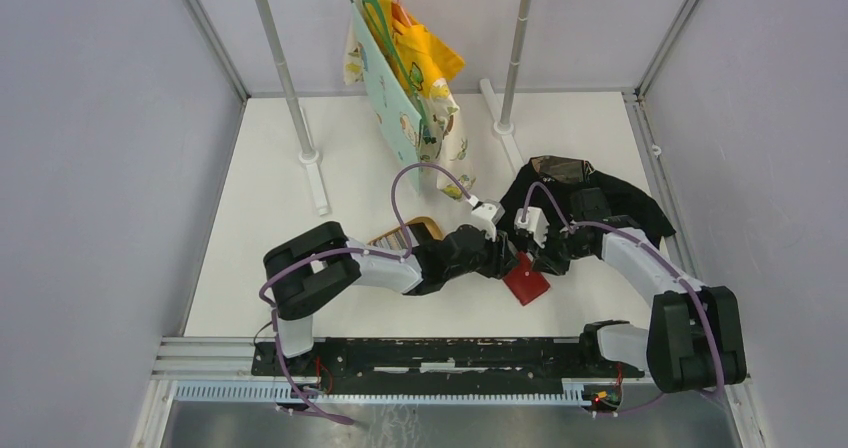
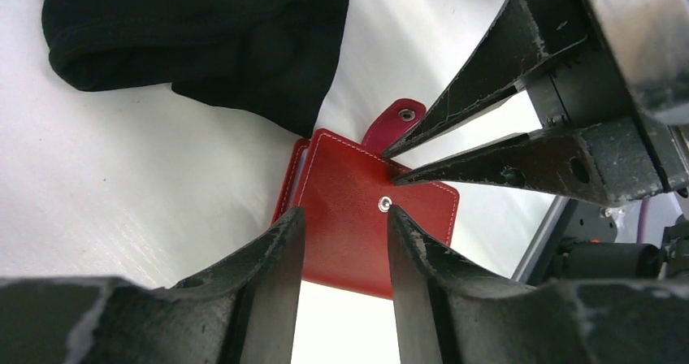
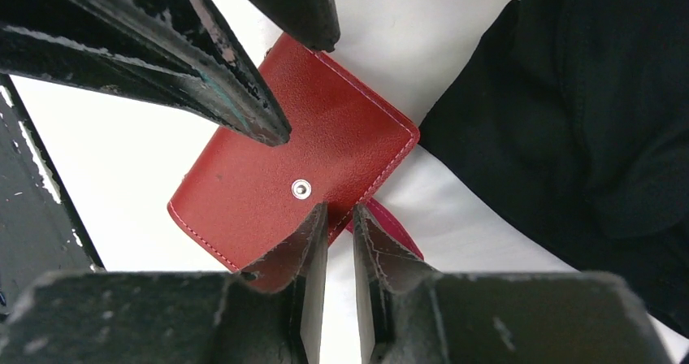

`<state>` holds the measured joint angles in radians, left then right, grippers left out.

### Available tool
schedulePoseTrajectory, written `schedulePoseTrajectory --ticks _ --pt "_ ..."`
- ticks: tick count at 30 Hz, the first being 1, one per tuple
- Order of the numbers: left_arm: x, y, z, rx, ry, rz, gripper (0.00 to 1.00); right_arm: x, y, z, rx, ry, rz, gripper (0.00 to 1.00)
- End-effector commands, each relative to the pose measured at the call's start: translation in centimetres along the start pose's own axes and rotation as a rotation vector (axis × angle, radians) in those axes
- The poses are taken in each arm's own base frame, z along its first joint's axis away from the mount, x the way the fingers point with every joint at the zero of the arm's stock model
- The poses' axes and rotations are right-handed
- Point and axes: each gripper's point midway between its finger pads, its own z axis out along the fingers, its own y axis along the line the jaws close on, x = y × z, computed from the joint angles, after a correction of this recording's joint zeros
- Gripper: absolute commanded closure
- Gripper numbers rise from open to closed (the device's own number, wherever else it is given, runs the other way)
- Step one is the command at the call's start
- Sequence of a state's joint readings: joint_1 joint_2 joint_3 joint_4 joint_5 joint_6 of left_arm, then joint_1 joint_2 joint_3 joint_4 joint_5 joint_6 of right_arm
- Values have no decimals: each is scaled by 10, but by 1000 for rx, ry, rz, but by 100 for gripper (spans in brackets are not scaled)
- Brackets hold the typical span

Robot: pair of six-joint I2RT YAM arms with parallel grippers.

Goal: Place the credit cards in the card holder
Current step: Close the card holder at the center of the board.

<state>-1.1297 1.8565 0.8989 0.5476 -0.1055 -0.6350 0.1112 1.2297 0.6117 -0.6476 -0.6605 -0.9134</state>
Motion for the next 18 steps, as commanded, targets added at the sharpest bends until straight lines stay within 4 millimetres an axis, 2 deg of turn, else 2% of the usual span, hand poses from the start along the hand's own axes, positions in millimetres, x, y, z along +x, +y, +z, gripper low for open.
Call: schedulePoseTrajectory --ticks 1,8,13,18 --pt "4 10 0 -27 -1 85 51 -1 3 5 -13 27 -29 77" --pt "17 24 -12 -56 31 101 51 -4 23 24 -125 70 -77 77" --pt "25 35 -28 -90 39 74 58 -13 40 33 -218 58 -120 77" --pt "32 26 -52 -39 34 36 58 -28 53 34 -284 17 -192 76"
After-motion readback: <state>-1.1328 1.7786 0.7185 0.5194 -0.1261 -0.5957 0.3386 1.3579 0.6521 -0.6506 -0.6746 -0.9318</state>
